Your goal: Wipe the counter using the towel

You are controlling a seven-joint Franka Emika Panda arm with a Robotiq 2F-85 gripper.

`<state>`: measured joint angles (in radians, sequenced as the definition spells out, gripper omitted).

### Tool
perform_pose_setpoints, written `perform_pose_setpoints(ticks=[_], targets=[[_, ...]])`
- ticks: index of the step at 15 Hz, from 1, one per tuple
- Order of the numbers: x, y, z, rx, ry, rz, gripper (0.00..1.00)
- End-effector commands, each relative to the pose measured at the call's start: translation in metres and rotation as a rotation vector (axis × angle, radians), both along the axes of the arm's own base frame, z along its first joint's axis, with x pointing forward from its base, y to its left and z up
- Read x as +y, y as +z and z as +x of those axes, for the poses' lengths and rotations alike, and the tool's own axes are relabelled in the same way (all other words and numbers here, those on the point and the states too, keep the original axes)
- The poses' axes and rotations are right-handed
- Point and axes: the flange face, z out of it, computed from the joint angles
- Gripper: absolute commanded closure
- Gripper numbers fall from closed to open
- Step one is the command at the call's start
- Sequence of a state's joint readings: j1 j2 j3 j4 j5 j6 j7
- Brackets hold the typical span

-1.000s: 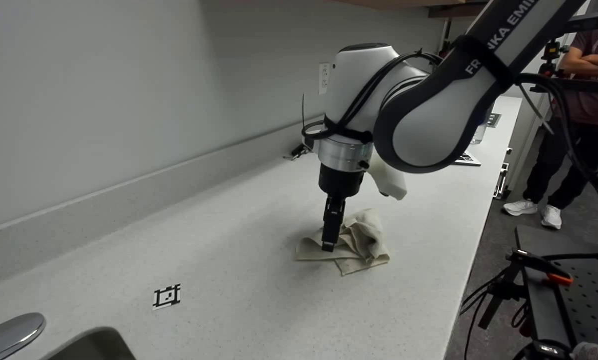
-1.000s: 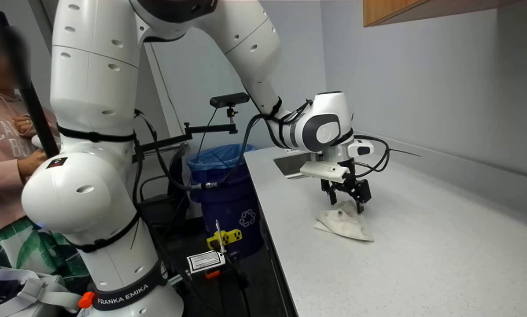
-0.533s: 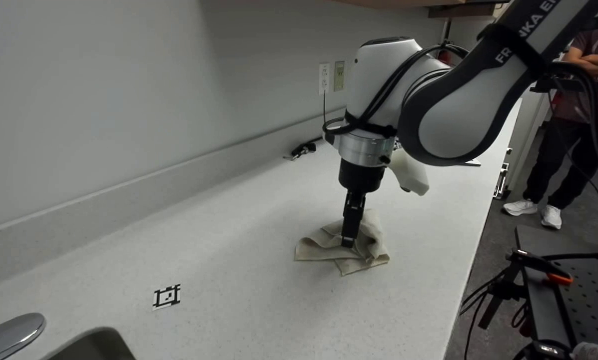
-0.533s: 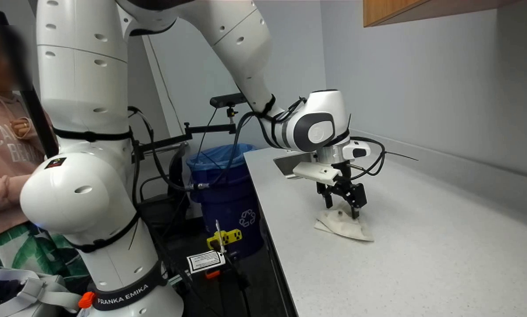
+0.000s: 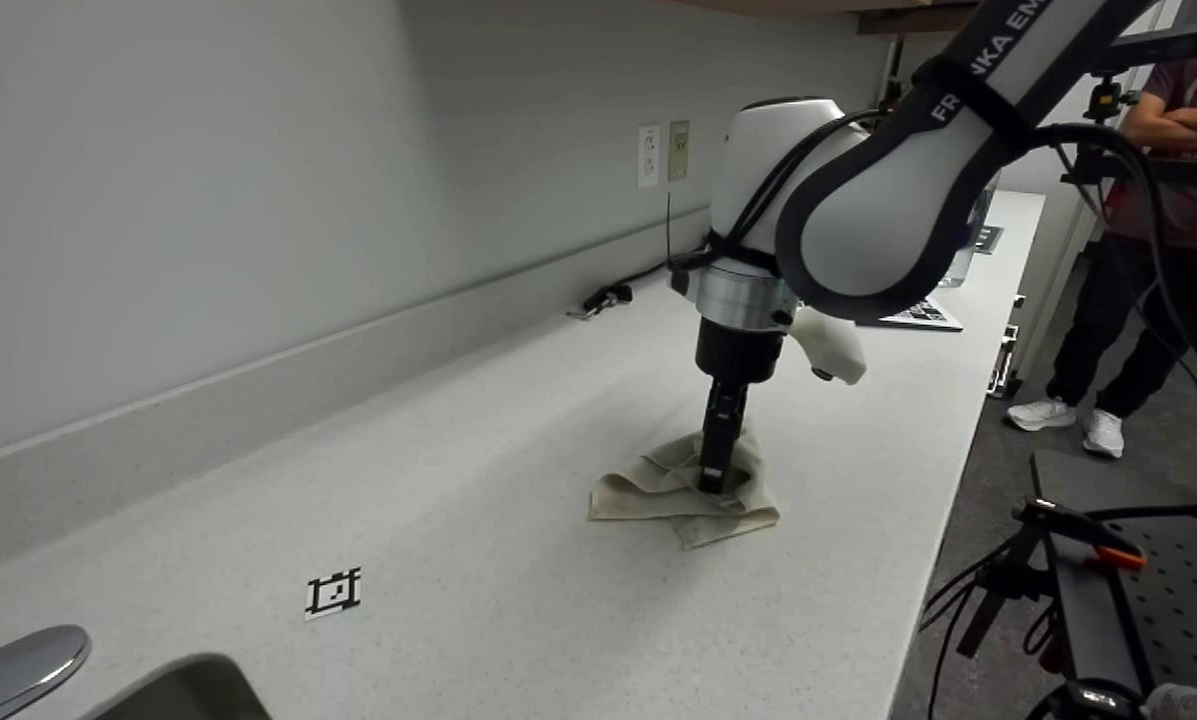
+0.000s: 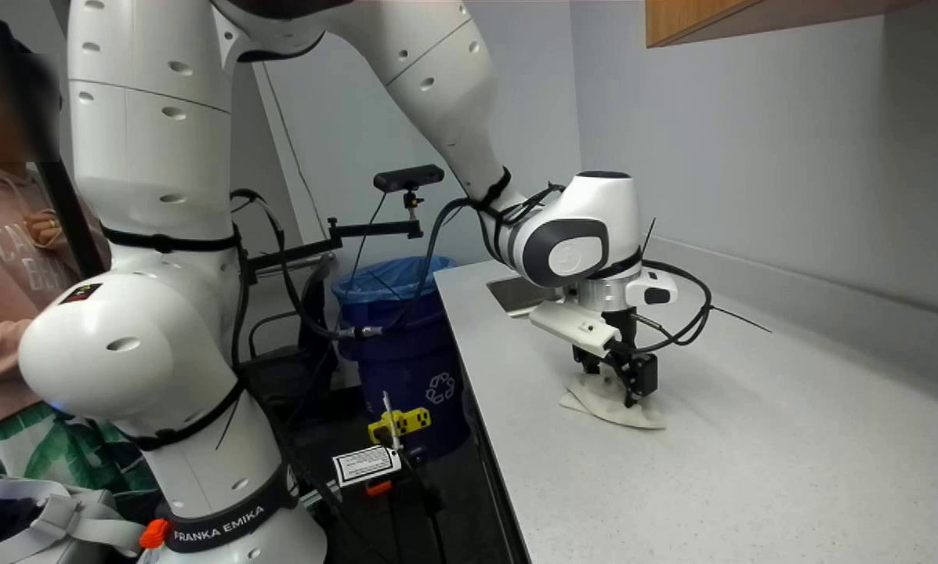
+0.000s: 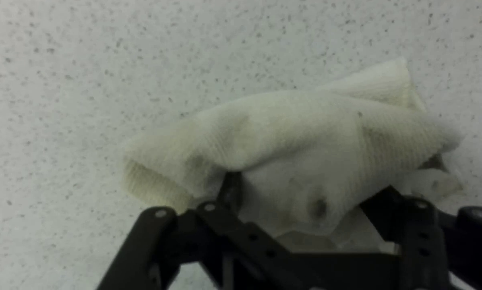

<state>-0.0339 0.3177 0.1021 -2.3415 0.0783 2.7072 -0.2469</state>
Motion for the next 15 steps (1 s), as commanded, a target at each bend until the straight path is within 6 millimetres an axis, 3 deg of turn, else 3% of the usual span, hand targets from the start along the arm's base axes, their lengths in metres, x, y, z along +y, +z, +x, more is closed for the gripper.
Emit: perform_pose_setpoints(ticks=[1, 7, 11, 15], targets=[[-0.008, 0.001, 0.01, -0.013, 0.016, 0.04, 0.56], [-0.012, 0.002, 0.011, -0.046, -0.009, 0.073, 0.98], [-0.018, -0.005, 0.008, -0.04, -0.026, 0.08, 0.99], [-0.042, -0.003, -0.004, -0.057, -0.065, 0.039, 0.98]])
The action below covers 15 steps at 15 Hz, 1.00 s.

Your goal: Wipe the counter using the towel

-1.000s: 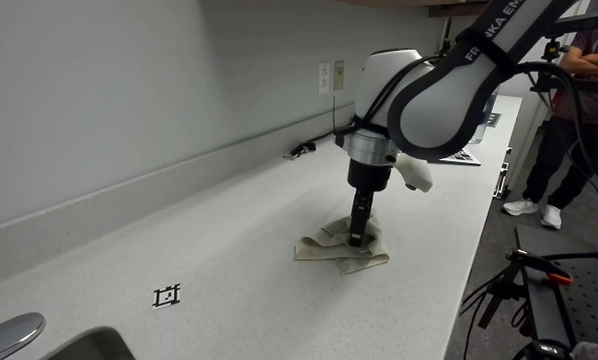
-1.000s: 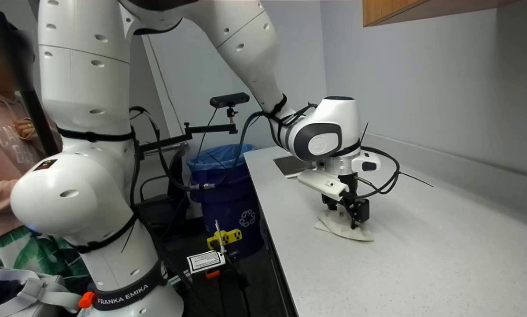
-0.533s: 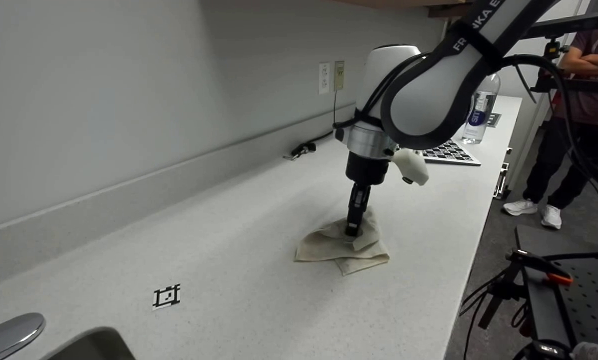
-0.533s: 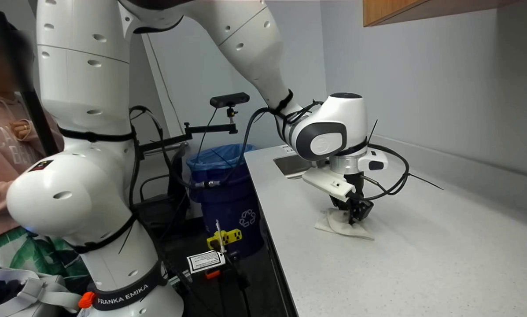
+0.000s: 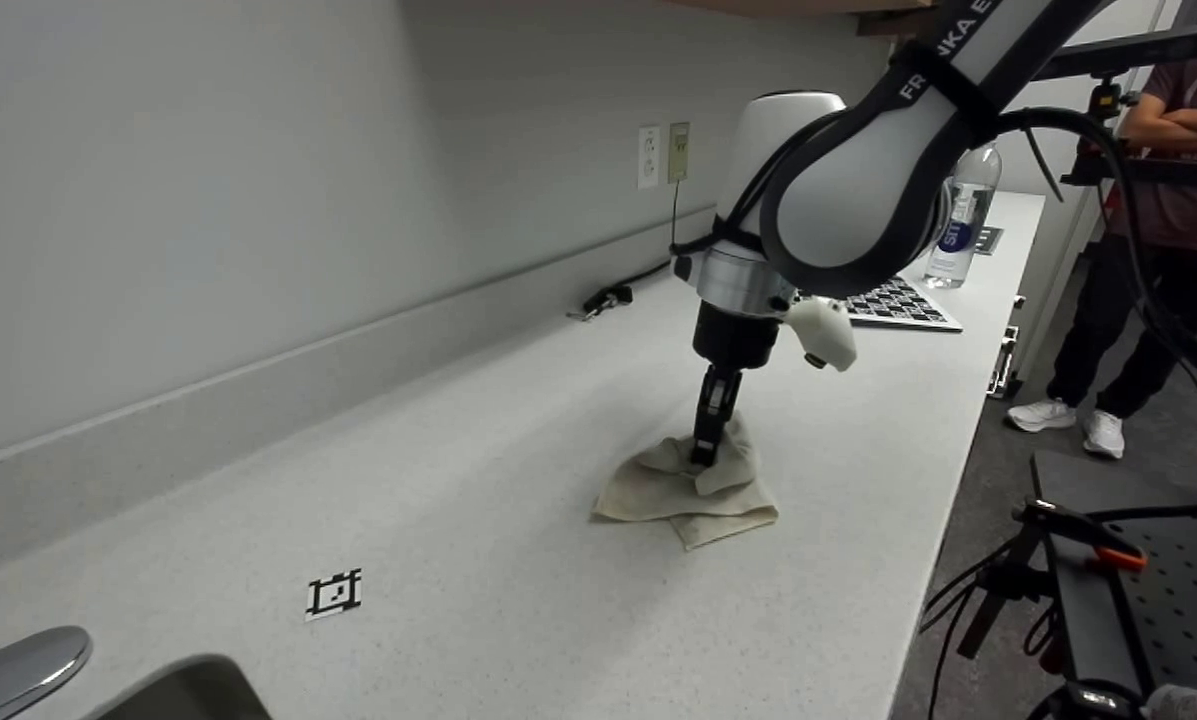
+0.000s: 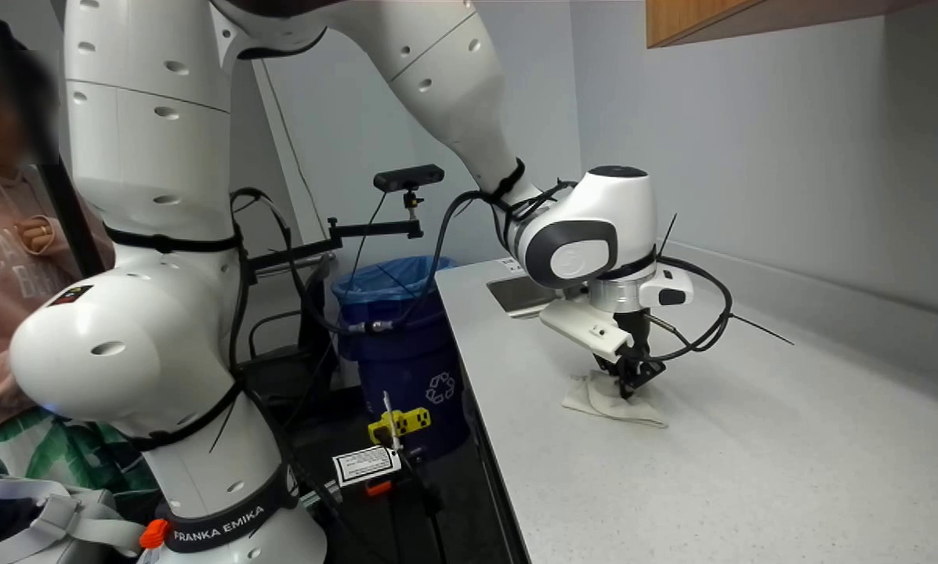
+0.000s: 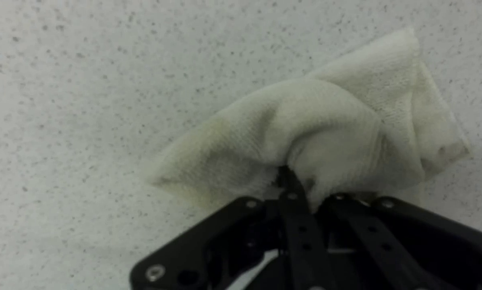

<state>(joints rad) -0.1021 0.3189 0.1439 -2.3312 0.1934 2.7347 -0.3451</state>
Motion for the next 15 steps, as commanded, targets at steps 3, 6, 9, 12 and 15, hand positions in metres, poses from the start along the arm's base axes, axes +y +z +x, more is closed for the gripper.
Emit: perform_pose_setpoints(ticks=[3, 6, 9, 12, 15], targets=[[-0.054, 0.001, -0.025, -0.062, -0.099, -0.05, 0.98], [-0.089, 0.018, -0.041, -0.13, -0.175, -0.092, 0.98], [-0.116, 0.032, -0.056, -0.192, -0.229, -0.136, 0.98], [-0.131, 0.045, -0.065, -0.239, -0.265, -0.167, 0.98], [-0.135, 0.044, -0.061, -0.231, -0.265, -0.176, 0.98]])
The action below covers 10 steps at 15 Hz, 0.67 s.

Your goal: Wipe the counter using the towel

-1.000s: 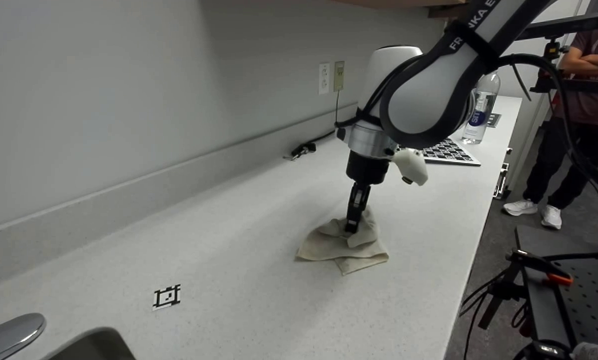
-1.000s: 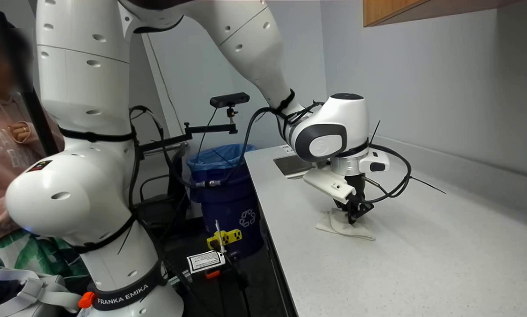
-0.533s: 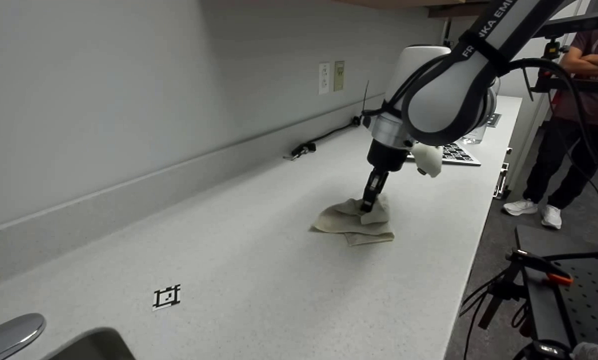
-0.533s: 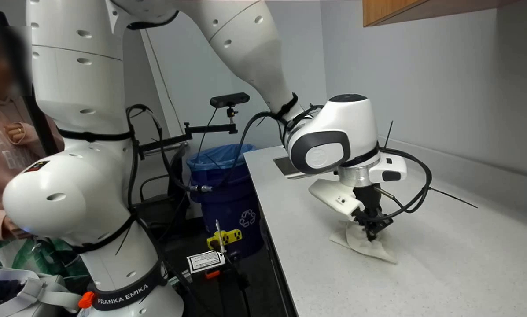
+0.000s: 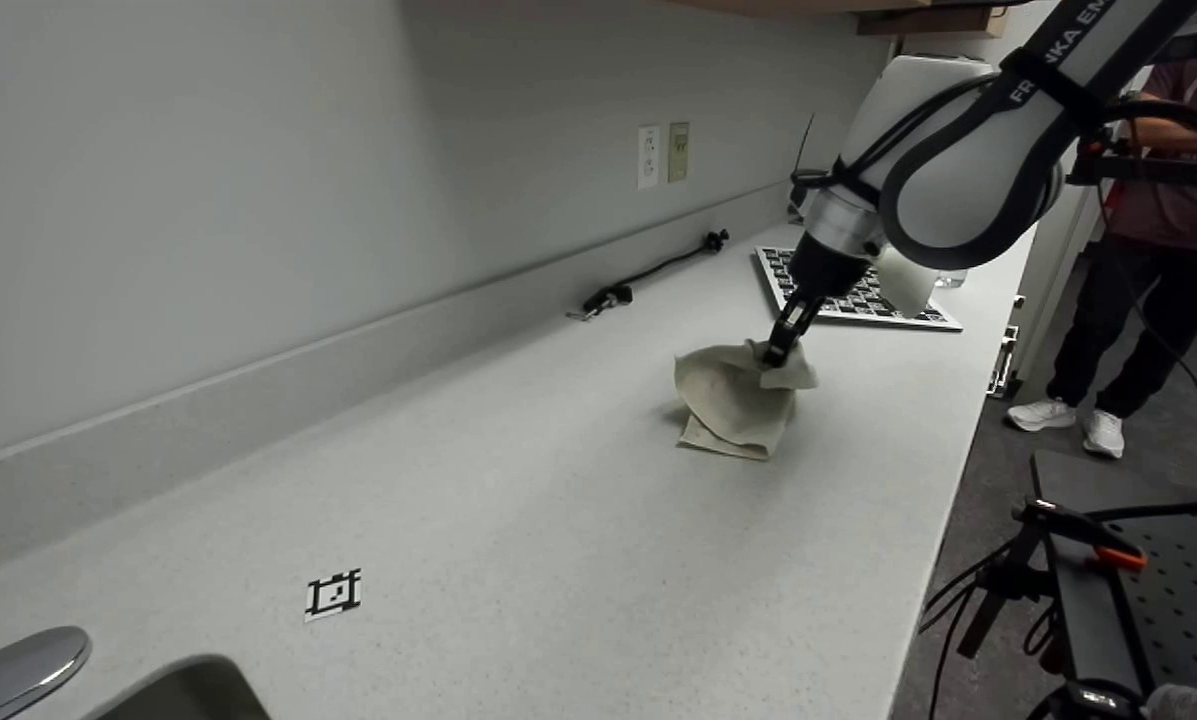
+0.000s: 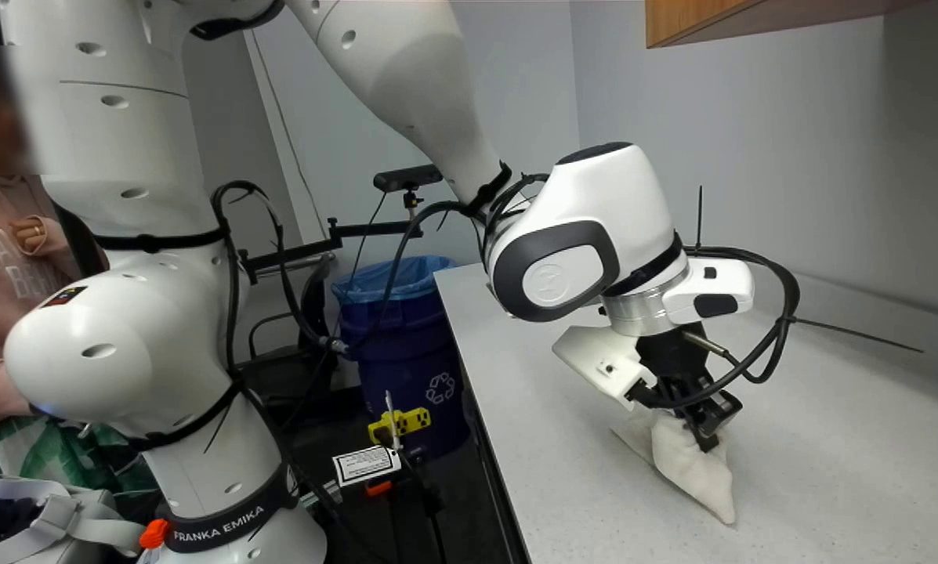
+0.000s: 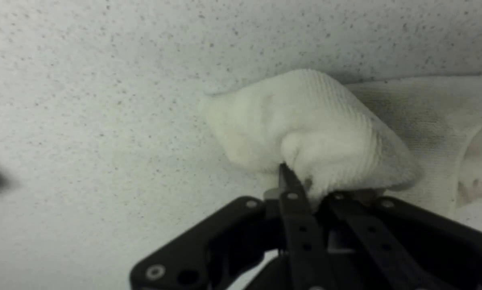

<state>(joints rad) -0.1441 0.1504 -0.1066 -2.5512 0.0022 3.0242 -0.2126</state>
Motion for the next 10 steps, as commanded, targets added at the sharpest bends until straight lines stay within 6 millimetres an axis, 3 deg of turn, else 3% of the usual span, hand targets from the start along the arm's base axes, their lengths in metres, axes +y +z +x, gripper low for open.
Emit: perform_pose_setpoints(ticks=[1, 10], targets=[[0.003, 0.003, 0.002, -0.006, 0.001, -0.012, 0.98], [0.035, -0.032, 0.05, 0.034, 0.087, 0.039, 0.98]])
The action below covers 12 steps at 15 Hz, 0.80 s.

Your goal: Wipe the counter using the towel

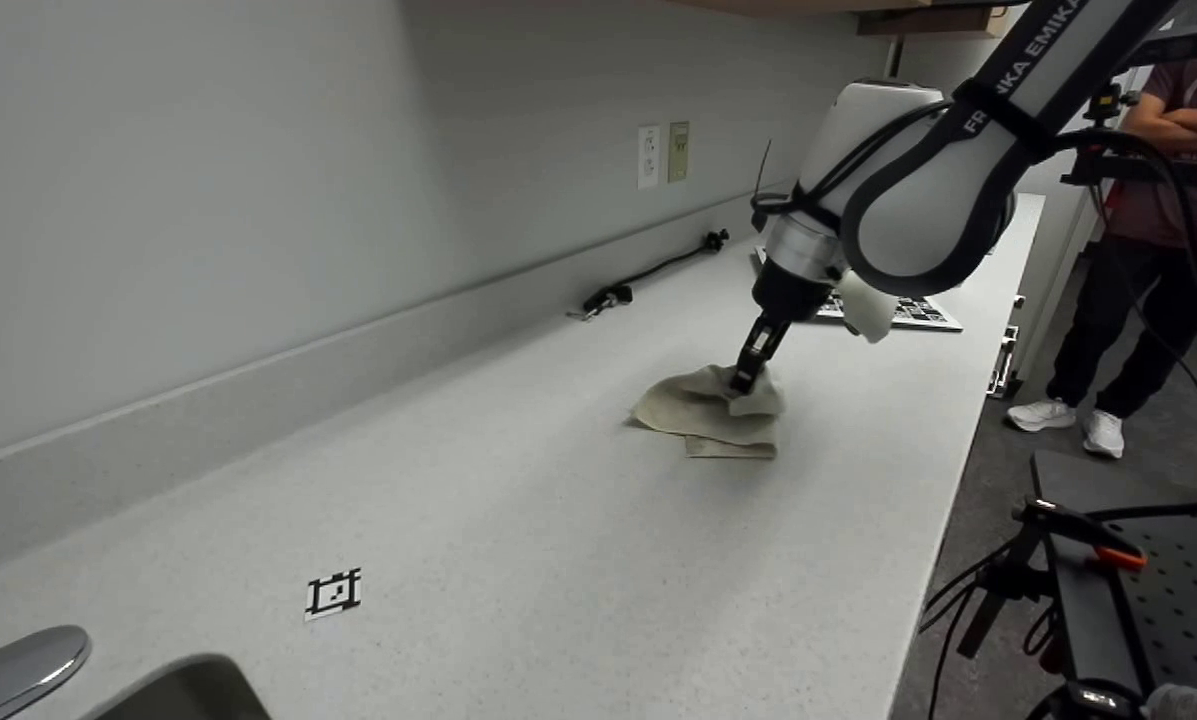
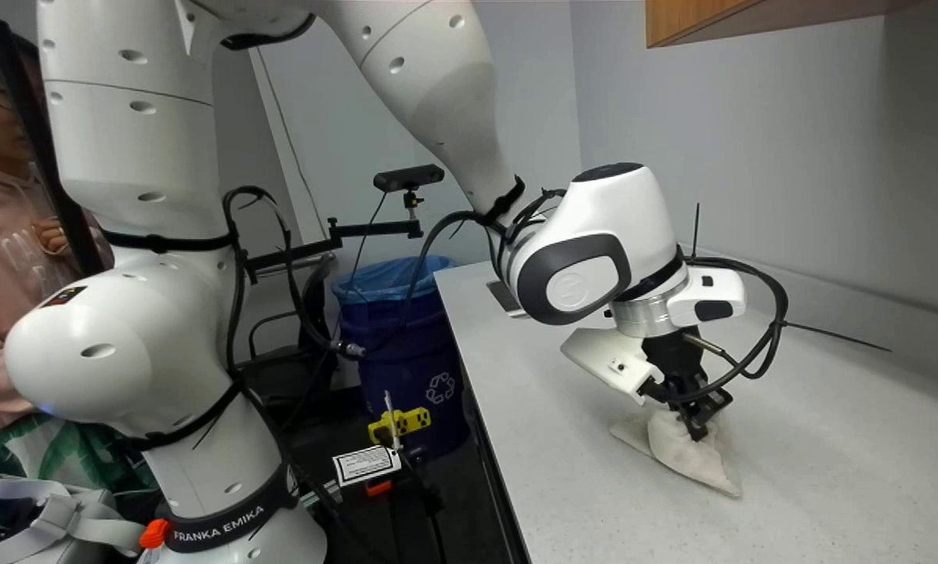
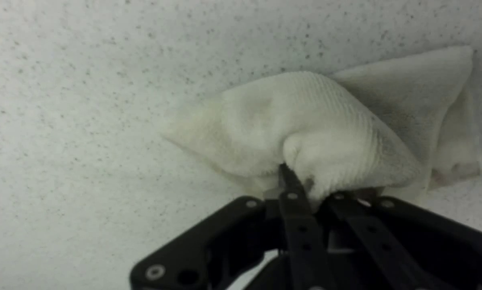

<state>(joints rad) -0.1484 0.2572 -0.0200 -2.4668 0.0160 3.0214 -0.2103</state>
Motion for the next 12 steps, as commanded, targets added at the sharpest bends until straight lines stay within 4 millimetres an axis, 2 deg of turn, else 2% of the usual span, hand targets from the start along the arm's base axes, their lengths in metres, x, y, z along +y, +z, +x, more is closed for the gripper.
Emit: perform_pose_setpoints(ticks=[1, 4, 7, 12], targets=[[0.002, -0.012, 0.023, 0.014, 0.026, 0.022, 0.98], [0.013, -0.027, 0.033, 0.028, 0.052, 0.041, 0.98], [0.033, -0.037, 0.045, 0.027, 0.094, 0.077, 0.98], [0.103, -0.065, 0.057, 0.074, 0.243, 0.163, 0.98]])
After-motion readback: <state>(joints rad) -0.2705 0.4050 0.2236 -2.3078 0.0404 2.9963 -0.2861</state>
